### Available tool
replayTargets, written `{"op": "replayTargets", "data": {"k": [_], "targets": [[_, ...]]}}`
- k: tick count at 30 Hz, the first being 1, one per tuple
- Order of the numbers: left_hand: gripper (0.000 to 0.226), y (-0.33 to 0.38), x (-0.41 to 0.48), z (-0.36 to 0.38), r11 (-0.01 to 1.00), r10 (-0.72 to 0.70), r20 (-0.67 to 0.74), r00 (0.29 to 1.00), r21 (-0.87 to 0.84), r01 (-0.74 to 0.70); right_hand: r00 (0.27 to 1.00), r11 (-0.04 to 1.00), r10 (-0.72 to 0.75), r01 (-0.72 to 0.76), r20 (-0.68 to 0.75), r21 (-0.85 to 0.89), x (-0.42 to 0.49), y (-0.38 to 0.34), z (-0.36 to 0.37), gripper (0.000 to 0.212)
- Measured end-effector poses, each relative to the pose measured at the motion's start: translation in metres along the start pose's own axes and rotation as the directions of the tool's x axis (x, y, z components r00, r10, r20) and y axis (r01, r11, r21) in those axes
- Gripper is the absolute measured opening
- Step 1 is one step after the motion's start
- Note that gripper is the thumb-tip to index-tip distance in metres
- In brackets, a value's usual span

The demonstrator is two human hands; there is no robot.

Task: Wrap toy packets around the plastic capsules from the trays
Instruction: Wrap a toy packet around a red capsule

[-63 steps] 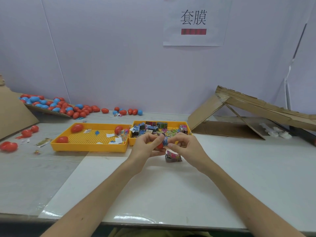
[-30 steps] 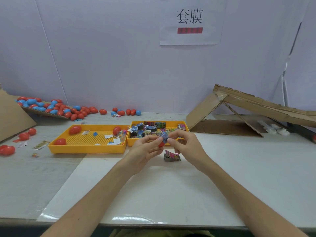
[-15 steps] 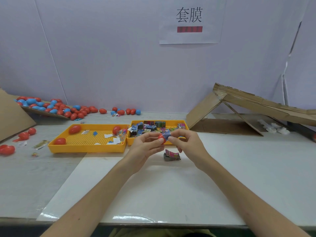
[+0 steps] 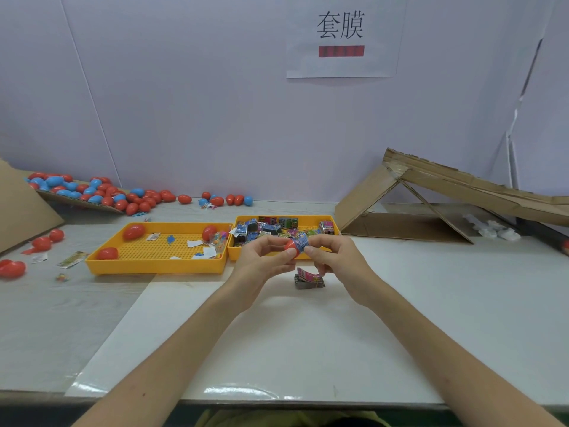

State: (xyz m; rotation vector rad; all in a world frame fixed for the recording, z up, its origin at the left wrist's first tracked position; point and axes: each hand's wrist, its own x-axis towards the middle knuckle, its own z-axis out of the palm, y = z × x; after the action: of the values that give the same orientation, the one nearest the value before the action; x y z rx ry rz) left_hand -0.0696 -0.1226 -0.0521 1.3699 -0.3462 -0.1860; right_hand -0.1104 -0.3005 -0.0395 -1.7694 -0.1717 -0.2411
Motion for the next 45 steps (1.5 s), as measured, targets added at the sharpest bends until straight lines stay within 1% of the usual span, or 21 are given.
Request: {"op": "replayTargets", "data": {"k": [12, 16, 20, 23, 28, 33, 36, 39, 43, 45], "targets": [[0.028, -0.0009, -0.0001, 0.0014, 0.994, 0.052, -0.027, 0.998, 0.097, -0.05, 1.0, 1.0, 0.014, -0.014, 0.006, -0.009, 0.0003, -0.0002, -0.0009, 0.01], [0.028, 0.0006, -0.0004, 0.0015, 0.993, 0.059, -0.022, 0.998, 0.104, -0.056, 0.999, 0.998, 0.05, -0.05, -0.009, 0.048, 0.0014, -0.0031, -0.0004, 0.016], [0.023, 0.0009, -0.001, 0.0029, 0.988, 0.081, -0.035, 0.996, 0.135, -0.076, 0.997, 0.994, 0.07, -0.071, 0.014, 0.08, 0.002, -0.0039, -0.0013, 0.012], [0.022, 0.0005, -0.0016, 0.0032, 0.987, 0.093, -0.034, 0.995, 0.136, -0.088, 0.997, 0.994, 0.07, -0.071, 0.023, 0.087, 0.0017, -0.0041, -0.0016, 0.01], [0.019, -0.0006, -0.0019, 0.004, 0.984, 0.104, -0.038, 0.994, 0.148, -0.097, 0.998, 0.995, 0.053, -0.056, 0.037, 0.088, 0.0008, -0.004, -0.0029, 0.016], [0.02, -0.0018, -0.0015, 0.003, 0.989, 0.1, -0.041, 0.994, 0.117, -0.095, 1.0, 1.0, 0.019, -0.019, 0.002, 0.006, 0.0006, -0.003, -0.0022, 0.015], [0.026, -0.0023, -0.0003, 0.001, 0.997, 0.059, -0.032, 0.998, 0.057, -0.057, 0.999, 0.999, -0.026, 0.025, -0.028, -0.044, -0.0007, -0.0017, -0.0021, 0.013], [0.03, -0.0018, 0.0001, -0.0003, 1.0, 0.01, -0.017, 1.0, 0.01, -0.009, 0.996, 0.993, -0.079, 0.075, -0.04, -0.087, -0.0014, -0.0015, 0.0006, 0.019], [0.041, -0.0002, -0.0009, -0.0003, 1.0, 0.003, -0.007, 1.0, -0.023, -0.004, 0.993, 0.986, -0.112, 0.106, -0.037, -0.125, -0.0017, -0.0019, 0.0032, 0.022], [0.036, -0.0007, -0.0004, -0.0011, 1.0, 0.004, -0.009, 1.0, -0.027, -0.004, 0.989, 0.98, -0.139, 0.131, -0.045, -0.15, -0.0015, -0.0003, 0.0033, 0.023]]}}
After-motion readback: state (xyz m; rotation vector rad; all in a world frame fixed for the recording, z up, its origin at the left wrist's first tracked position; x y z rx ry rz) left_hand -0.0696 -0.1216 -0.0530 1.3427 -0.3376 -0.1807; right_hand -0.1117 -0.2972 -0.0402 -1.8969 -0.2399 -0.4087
